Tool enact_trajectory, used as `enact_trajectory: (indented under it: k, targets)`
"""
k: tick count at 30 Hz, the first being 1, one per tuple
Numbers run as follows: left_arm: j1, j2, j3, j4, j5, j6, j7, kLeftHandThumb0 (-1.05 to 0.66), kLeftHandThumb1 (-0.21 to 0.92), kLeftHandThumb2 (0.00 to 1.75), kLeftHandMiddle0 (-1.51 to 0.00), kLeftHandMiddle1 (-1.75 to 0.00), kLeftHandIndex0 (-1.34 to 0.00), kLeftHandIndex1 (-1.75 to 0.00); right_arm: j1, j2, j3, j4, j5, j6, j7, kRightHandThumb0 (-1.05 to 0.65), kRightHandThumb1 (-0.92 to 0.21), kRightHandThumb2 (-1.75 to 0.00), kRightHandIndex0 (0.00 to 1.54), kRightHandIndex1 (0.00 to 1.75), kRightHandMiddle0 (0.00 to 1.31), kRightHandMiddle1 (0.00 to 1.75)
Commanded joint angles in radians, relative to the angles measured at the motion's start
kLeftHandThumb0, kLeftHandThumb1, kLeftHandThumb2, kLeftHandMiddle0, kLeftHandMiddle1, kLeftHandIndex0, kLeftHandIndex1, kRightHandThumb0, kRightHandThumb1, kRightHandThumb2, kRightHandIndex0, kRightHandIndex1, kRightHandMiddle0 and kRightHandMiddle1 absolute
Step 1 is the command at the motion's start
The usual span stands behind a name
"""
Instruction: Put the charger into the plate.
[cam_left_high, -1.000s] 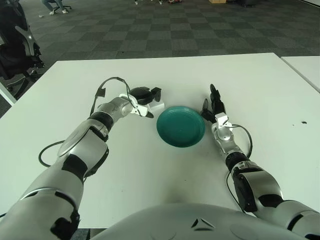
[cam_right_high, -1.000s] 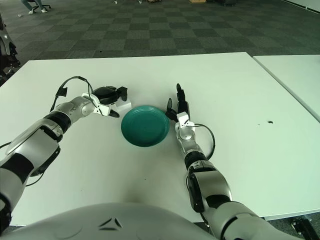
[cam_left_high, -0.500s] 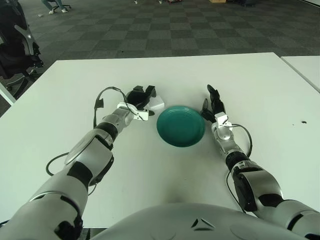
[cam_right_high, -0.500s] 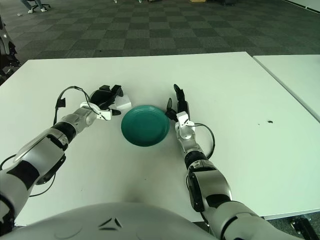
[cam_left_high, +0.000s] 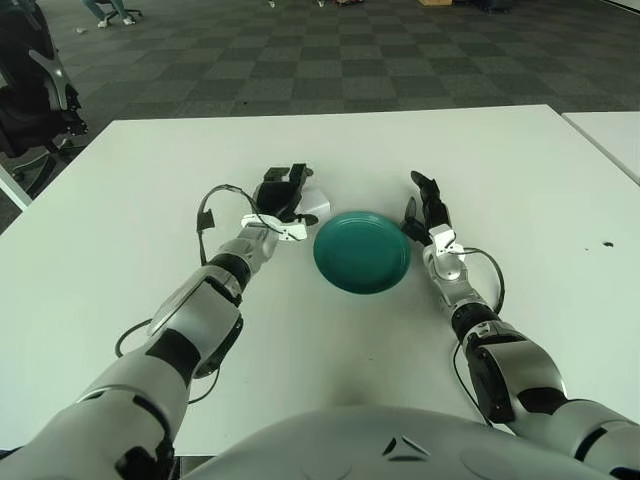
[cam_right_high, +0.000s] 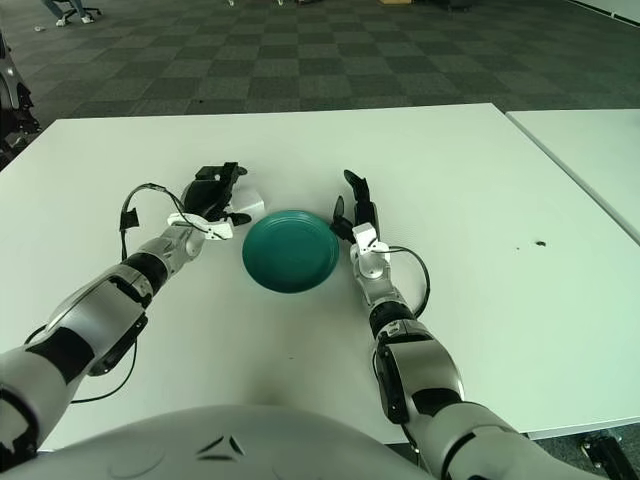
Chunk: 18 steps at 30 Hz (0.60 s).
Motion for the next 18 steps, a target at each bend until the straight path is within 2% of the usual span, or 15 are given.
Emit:
enact_trajectory:
  k: [1,9,14,18]
  targets:
    - [-0.040,0.000,0.015,-0.017,0.001,0.002,0.074,-1.05,0.92,0.54,-0.12,-0.07,0.00,-0.82,0.164,0.031,0.015,0.117,-0.008,0.107,0.018,-1.05,-0.92,-1.12,0.00,0.00,0.00,0.58]
    - [-0.037,0.011,0.022,-0.042,0.003,-0.063,0.157,-1.05,0.92,0.62,-0.14,-0.05,0.00,-0.84,0.158,0.034,0.013,0.121,-0.002,0.126,0.022,-1.05,-0.92,-1.12,0.00,0.00,0.00,0.47]
    - [-0.040,0.009,0.029,-0.051,0.001,-0.091,0.193,-1.05,0.92,0.63,-0.16,-0.04,0.00,-0.91,0.156,0.033,0.019,0.122,-0.007,0.132,0.020,-1.05,-0.92,-1.12,0.00,0.00,0.00,0.51]
    - [-0.050,0.004,0.034,-0.050,-0.005,-0.089,0.174,-1.05,0.92,0.63,-0.16,-0.03,0.00,-0.93,0.156,0.035,0.020,0.121,-0.006,0.135,0.020,-1.05,-0.92,-1.12,0.00,0.00,0.00,0.51]
